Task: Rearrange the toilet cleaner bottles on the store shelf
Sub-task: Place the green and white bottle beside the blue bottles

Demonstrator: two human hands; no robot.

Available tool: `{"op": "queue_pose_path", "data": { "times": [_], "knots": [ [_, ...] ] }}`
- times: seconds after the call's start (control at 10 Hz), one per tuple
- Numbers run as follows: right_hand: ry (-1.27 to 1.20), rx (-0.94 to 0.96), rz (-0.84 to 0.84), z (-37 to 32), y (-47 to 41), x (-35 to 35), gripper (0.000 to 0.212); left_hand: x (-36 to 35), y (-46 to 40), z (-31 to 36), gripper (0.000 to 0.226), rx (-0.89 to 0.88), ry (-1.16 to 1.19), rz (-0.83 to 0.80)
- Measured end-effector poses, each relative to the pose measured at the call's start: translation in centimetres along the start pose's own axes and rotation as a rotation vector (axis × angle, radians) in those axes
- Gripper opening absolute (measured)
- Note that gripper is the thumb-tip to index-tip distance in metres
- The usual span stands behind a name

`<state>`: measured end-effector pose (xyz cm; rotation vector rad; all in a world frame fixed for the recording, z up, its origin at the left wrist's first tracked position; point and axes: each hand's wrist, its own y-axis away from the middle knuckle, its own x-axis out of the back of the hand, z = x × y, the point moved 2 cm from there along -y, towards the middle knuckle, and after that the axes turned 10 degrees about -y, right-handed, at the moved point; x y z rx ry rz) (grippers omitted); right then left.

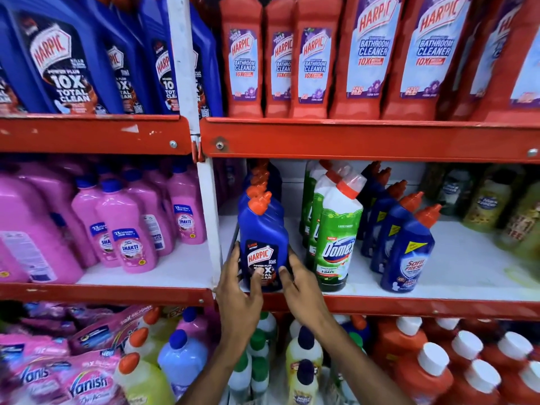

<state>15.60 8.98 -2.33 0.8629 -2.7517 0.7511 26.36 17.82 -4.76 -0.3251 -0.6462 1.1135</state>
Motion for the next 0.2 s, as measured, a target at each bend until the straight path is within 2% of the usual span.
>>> {"op": "queue_pose_path", "data": {
  "times": [0.1, 0.2],
  "knots": [
    [0.011, 0.003, -0.03, 0.2, -0.3, 0.2, 0.052, -0.1, 0.0, -0.1, 0.064, -0.014, -0.013, 0.003],
    [0.014, 0.042, 0.012, -0.4, 0.2, 0.3, 0.053, 0.4, 0.1, 1.0, 0.062, -0.087, -0.06, 0.051]
  ]
}}
